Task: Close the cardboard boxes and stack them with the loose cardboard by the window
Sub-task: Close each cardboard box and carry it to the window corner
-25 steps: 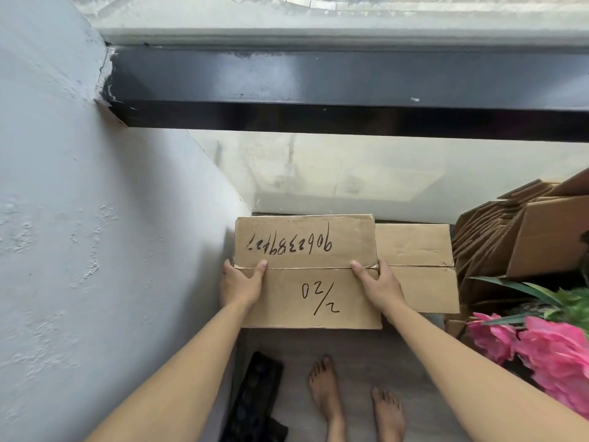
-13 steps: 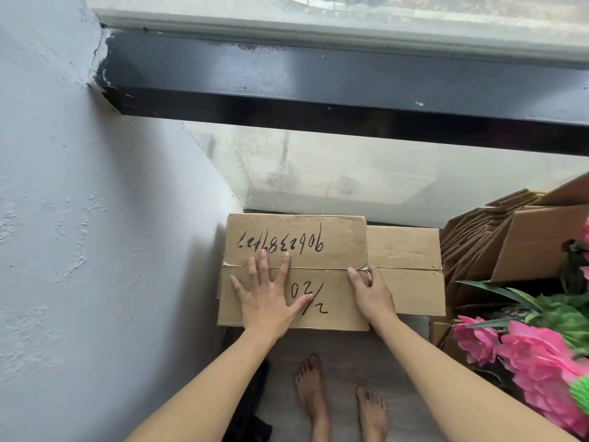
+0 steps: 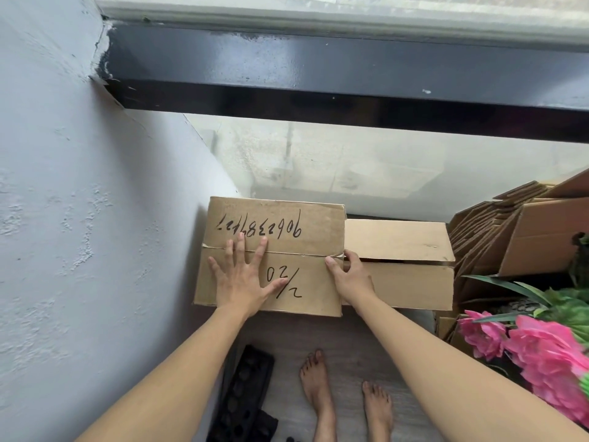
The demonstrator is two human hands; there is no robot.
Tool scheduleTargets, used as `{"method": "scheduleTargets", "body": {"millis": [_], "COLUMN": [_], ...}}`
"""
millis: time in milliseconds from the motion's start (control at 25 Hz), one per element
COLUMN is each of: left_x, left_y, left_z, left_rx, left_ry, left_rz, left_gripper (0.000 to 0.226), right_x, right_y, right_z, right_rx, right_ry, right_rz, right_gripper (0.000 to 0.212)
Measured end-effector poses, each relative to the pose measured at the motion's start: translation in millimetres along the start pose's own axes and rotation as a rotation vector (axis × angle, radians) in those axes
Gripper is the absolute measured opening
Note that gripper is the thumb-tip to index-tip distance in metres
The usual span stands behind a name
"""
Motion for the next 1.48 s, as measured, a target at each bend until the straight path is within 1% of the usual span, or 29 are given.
{"method": "scheduleTargets", "body": {"millis": [120,240,320,440,520,600,720,800,880,920,1040,1120,1240,1320,1480], "left_x": [-7,-22,-33,-53,-71,-89,-128,-156,-185,-197,-231,-257,-295,-333,-418], "left_y": [-11,-22,-27,-40,-51,-58,-80,-85,-79,-79,-82,-79,-70,-59,-31], "left_z": [-15,-43,-63,-93,-118,-141,-197,-231,-262,-273,-317,-352,-408,-460,-573], "left_rx": [-0.005,0.022,0.013,0.003,0.010,0.032,0.055,0.101,0.150,0.173,0.277,0.352,0.401,0.417,0.408], "left_ry": [-0.015,0.019,0.051,0.107,0.163,0.230,0.392,0.496,0.578,0.593,0.642,0.692,0.750,0.824,1.001], "left_rz": [0.012,0.003,0.006,0.030,0.054,0.077,0.113,0.194,0.293,0.312,0.369,0.377,0.371,0.369,0.393], "left_gripper": [0.100,0.094,0.092,0.090,0.088,0.084,0.079,0.079,0.076,0.073,0.066,0.062,0.057,0.054,0.055], "right_x": [-10,-35,-60,-99,-123,-141,-179,-203,-229,-241,-286,-315,-354,-384,-439], "right_y": [-10,-28,-44,-75,-99,-111,-143,-161,-177,-183,-209,-224,-247,-273,-317], "right_z": [-2,-7,-12,-20,-28,-39,-72,-101,-136,-152,-215,-267,-340,-396,-518], "right_rx": [-0.056,-0.204,-0.271,-0.421,-0.502,-0.559,-0.583,-0.608,-0.581,-0.551,-0.352,-0.202,0.017,0.120,0.202], "right_ry": [-0.015,-0.074,-0.119,-0.194,-0.205,-0.184,-0.120,-0.079,-0.037,-0.026,0.042,0.111,0.172,0.217,0.328], "right_rz": [0.015,-0.004,-0.035,-0.139,-0.190,-0.198,-0.210,-0.201,-0.183,-0.189,-0.202,-0.214,-0.241,-0.295,-0.405], "right_gripper": [0.067,0.073,0.069,0.062,0.061,0.062,0.061,0.059,0.058,0.057,0.056,0.054,0.051,0.050,0.051]}}
Point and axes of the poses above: each hand's wrist, its own x-axis towards the middle knuckle, its own y-axis out of the palm, z = x × y, the point moved 9 cm from there along x, towards the middle knuckle, and after that the axes turned 12 degrees about y, right-handed, at the moved point
